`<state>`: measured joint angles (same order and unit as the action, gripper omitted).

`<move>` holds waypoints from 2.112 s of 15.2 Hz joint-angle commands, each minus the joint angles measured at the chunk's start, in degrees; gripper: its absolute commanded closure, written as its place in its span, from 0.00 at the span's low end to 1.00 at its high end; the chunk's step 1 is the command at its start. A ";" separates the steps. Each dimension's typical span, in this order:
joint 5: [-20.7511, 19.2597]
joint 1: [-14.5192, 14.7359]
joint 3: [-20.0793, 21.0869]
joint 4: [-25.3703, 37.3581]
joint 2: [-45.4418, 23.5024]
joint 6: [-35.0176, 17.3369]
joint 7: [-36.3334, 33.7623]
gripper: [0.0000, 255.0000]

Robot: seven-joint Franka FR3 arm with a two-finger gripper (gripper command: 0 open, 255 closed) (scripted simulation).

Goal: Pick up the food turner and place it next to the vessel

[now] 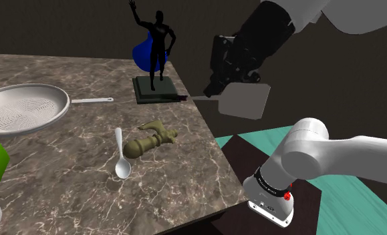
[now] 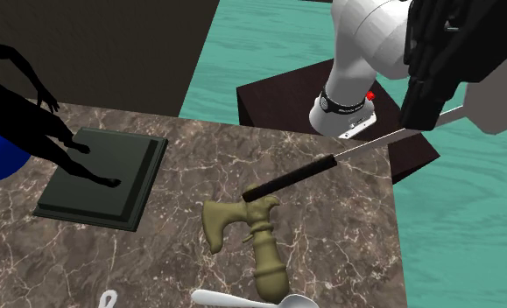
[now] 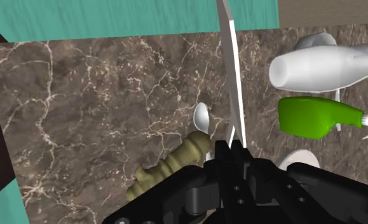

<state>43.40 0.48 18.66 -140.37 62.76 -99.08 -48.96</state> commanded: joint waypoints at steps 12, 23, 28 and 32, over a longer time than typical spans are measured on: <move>-7.96 -5.34 -11.80 7.07 -16.66 -1.21 14.81 1.00; -11.89 -8.11 -20.57 21.29 -35.97 -0.44 25.57 1.00; -12.23 -9.01 -24.12 30.48 -45.63 1.47 29.58 1.00; -11.71 -9.94 -26.70 39.30 -53.89 3.92 32.39 1.00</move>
<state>31.53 -9.12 -7.16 -103.91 11.45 -96.07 -17.54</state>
